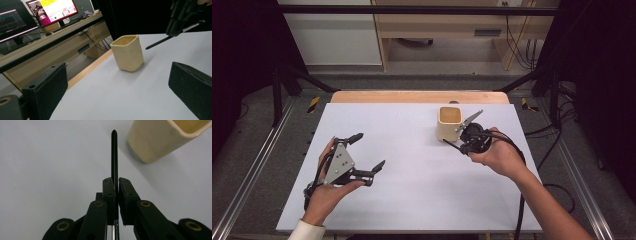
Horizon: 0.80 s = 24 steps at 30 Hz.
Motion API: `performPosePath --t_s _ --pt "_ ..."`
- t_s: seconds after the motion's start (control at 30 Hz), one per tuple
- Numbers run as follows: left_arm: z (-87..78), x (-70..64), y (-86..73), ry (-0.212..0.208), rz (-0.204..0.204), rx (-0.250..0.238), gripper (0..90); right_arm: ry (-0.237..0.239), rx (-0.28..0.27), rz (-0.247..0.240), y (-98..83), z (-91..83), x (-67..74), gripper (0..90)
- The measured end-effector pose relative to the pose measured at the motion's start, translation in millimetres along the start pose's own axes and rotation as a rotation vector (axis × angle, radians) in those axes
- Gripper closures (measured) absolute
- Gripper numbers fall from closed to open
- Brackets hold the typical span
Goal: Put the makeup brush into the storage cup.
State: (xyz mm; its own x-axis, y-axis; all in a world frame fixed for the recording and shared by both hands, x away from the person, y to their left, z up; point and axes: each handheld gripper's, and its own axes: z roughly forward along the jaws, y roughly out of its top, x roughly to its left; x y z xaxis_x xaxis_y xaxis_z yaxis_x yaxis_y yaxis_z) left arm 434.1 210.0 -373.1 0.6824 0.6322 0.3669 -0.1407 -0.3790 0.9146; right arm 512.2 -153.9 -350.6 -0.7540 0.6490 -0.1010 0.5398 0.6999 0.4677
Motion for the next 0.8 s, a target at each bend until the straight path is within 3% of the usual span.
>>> performPosePath --t_s 0.3,0.53,0.8 --pt "37.3 -18.3 30.4 -0.031 0.159 0.034 2.6 0.029 0.02 -0.022 15.3 -0.4 -3.1 84.1" --pt "62.9 -27.5 36.6 -0.042 0.285 0.055 3.9 0.035 0.043 -0.047 31.9 -8.3 -0.8 84.1" --pt "82.2 -31.2 24.5 -0.082 0.318 0.104 5.7 0.05 0.072 -0.063 42.7 -5.2 1.8 84.1"
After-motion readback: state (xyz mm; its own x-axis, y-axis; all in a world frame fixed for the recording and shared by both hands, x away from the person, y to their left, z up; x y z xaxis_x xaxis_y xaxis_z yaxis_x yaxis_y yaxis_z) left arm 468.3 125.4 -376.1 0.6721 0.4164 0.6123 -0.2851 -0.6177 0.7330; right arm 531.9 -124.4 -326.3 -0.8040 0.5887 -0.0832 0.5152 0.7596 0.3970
